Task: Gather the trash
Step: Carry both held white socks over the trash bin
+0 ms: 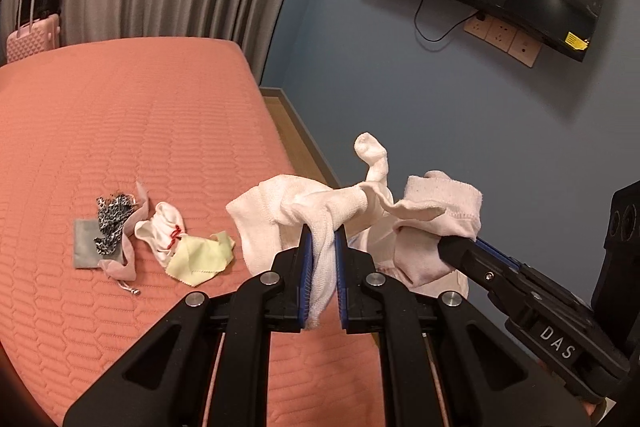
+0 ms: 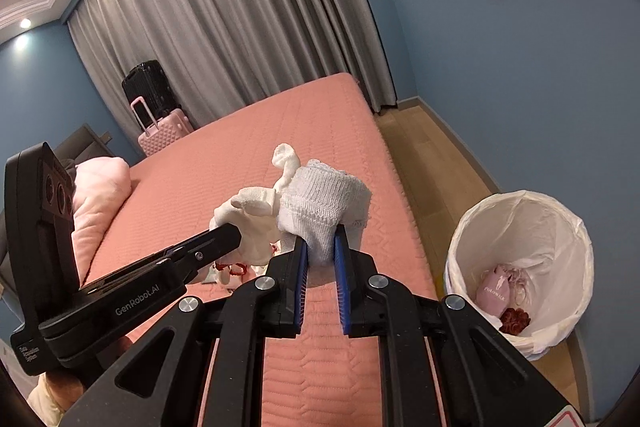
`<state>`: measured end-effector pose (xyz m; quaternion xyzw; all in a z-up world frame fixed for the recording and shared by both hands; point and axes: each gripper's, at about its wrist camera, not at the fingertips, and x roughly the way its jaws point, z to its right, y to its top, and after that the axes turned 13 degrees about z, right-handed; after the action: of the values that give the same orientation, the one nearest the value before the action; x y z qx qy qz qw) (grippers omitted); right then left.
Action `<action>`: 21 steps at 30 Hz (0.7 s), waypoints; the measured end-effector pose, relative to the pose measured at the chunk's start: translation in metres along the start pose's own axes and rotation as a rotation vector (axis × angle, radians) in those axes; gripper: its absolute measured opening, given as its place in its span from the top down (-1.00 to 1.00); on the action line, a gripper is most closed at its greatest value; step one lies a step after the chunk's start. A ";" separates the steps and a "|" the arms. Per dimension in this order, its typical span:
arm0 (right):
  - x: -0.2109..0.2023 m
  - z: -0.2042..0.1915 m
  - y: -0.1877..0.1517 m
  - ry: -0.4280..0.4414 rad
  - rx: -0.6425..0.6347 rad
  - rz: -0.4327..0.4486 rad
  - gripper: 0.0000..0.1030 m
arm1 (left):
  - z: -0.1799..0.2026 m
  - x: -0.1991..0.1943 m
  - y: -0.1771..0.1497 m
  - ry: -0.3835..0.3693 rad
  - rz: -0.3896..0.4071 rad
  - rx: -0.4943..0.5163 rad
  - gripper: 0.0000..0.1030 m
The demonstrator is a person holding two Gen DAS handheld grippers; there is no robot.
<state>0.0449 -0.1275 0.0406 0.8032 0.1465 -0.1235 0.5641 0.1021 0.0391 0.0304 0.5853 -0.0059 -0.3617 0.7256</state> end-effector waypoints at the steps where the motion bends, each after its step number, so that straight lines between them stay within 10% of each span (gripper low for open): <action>1: -0.006 0.005 0.004 -0.005 0.002 0.013 0.77 | 0.008 0.000 0.002 -0.010 0.005 0.010 0.80; 21: -0.083 0.088 0.050 -0.149 0.054 0.177 0.77 | 0.135 0.019 0.019 -0.195 0.050 0.173 0.79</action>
<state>-0.0164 -0.2345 0.0848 0.8165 0.0296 -0.1364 0.5602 0.0675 -0.0843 0.0818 0.6075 -0.1222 -0.3969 0.6771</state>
